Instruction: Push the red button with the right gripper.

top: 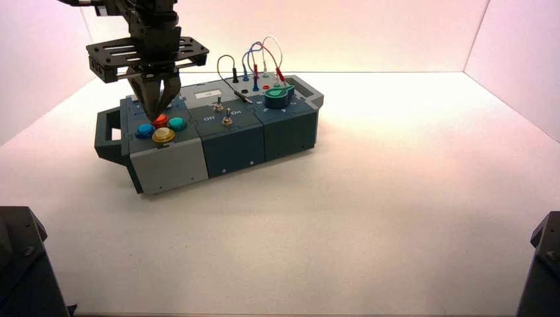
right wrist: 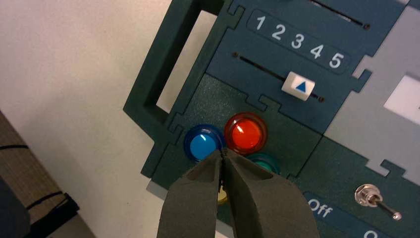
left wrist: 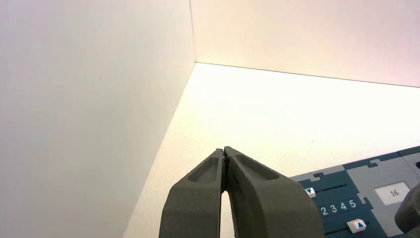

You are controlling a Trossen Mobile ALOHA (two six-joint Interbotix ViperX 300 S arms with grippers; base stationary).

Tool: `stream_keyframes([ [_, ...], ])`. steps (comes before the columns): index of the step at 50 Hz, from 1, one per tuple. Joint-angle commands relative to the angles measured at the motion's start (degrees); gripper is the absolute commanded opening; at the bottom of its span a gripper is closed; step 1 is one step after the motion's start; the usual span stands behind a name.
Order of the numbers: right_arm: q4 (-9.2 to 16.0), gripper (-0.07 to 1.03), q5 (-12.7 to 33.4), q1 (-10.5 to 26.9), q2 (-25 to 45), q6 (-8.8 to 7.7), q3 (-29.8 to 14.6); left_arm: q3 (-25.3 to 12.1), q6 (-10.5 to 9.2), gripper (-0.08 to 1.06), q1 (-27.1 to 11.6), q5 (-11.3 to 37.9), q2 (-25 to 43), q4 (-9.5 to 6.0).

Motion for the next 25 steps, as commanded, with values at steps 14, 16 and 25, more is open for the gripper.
stream_keyframes([
  [14, -1.23, -0.02, 0.09, -0.88, -1.32, -0.09, -3.34, -1.14, 0.26, -0.03, 0.44, -0.62, -0.26, -0.09],
  [16, -1.23, -0.02, 0.09, -0.97, -1.23, -0.09, -3.43, -1.14, 0.26, -0.03, 0.44, -0.62, -0.18, -0.09],
  [25, -1.41, -0.02, 0.18, -1.58, -0.79, -0.09, -3.78, -1.05, 0.26, -0.03, 0.44, -0.7, -0.18, -0.09],
])
